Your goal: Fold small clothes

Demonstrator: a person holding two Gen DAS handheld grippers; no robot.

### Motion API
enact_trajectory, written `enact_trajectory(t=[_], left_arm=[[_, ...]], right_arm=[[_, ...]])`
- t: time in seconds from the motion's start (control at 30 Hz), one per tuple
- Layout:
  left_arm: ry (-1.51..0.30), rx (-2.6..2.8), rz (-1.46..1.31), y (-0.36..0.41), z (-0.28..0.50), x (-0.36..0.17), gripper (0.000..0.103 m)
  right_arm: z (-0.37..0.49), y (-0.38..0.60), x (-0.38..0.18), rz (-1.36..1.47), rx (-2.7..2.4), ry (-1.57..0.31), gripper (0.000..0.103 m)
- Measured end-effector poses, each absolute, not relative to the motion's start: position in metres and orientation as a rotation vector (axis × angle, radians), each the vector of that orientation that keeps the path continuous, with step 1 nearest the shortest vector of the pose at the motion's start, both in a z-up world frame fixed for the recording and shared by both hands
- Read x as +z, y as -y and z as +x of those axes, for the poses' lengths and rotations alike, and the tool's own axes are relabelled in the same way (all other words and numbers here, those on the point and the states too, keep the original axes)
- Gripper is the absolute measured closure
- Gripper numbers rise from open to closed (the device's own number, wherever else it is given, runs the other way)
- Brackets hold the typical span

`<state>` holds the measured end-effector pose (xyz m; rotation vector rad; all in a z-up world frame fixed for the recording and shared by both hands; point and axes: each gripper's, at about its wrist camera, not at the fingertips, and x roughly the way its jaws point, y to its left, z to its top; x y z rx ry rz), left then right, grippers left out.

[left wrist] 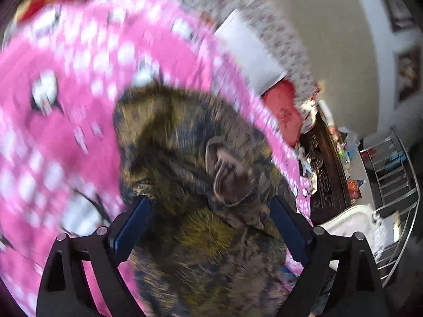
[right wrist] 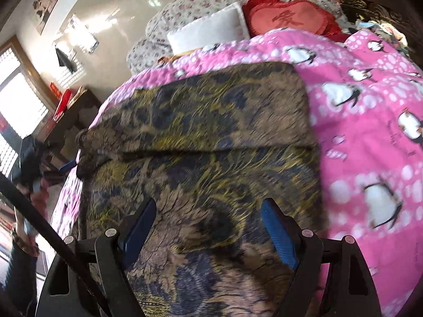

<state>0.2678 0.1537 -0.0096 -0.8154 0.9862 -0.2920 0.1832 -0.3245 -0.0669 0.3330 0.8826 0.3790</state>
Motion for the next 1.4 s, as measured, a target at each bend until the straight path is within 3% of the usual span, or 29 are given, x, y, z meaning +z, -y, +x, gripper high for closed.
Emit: enact_trajectory(t=[0.13, 0.17, 0.2, 0.23, 0.3, 0.33, 0.5, 0.73, 0.97, 1.03, 1.17, 1.2, 1.27, 1.3, 1.4], left_arm=[[-1.030, -0.275, -0.763, -0.129, 0.290, -0.010, 0.011], [-1.023, -0.280, -0.766, -0.126, 0.291, -0.007, 0.017], [-1.016, -0.290, -0.766, -0.122, 0.292, -0.003, 0.038], [-1.020, -0.309, -0.761, -0.120, 0.292, 0.000, 0.052], [-1.045, -0.332, -0.723, -0.110, 0.292, 0.004, 0.088], [-1.059, -0.343, -0.673, -0.101, 0.290, 0.006, 0.091], [-1.006, -0.304, -0.522, -0.093, 0.289, 0.010, 0.096], [-0.678, -0.115, 0.139, -0.055, 0.255, 0.033, 0.096], [-0.855, -0.110, 0.176, -0.057, 0.271, -0.010, 0.096], [-0.854, -0.115, 0.088, -0.071, 0.272, -0.009, 0.096], [-0.841, -0.120, -0.075, -0.095, 0.275, -0.002, 0.096], [-0.839, -0.121, -0.099, -0.100, 0.275, 0.000, 0.096], [-0.836, -0.131, -0.123, -0.104, 0.273, 0.002, 0.097], [-0.826, -0.132, -0.121, -0.105, 0.270, 0.003, 0.097], [-0.793, -0.123, -0.124, -0.100, 0.263, 0.005, 0.097]], right_arm=[[0.180, 0.307, -0.087, 0.263, 0.374, -0.907, 0.018], [0.179, 0.305, -0.090, 0.247, 0.369, -0.905, 0.018], [0.177, 0.304, -0.093, 0.233, 0.367, -0.897, 0.018], [0.175, 0.304, -0.093, 0.226, 0.368, -0.888, 0.018], [0.173, 0.306, -0.093, 0.227, 0.372, -0.881, 0.018], [0.173, 0.307, -0.092, 0.230, 0.372, -0.883, 0.018], [0.175, 0.313, -0.078, 0.225, 0.366, -0.902, 0.018], [0.214, 0.380, -0.011, 0.286, 0.227, -0.885, 0.016], [0.304, 0.406, -0.020, 0.317, 0.193, -0.967, 0.018], [0.322, 0.411, -0.028, 0.366, 0.194, -0.972, 0.026], [0.344, 0.415, -0.038, 0.454, 0.264, -0.970, 0.030], [0.350, 0.409, -0.041, 0.431, 0.250, -0.994, 0.036], [0.355, 0.400, -0.043, 0.387, 0.258, -1.020, 0.065], [0.357, 0.395, -0.041, 0.364, 0.265, -1.020, 0.091], [0.359, 0.385, -0.024, 0.274, 0.233, -0.947, 0.098]])
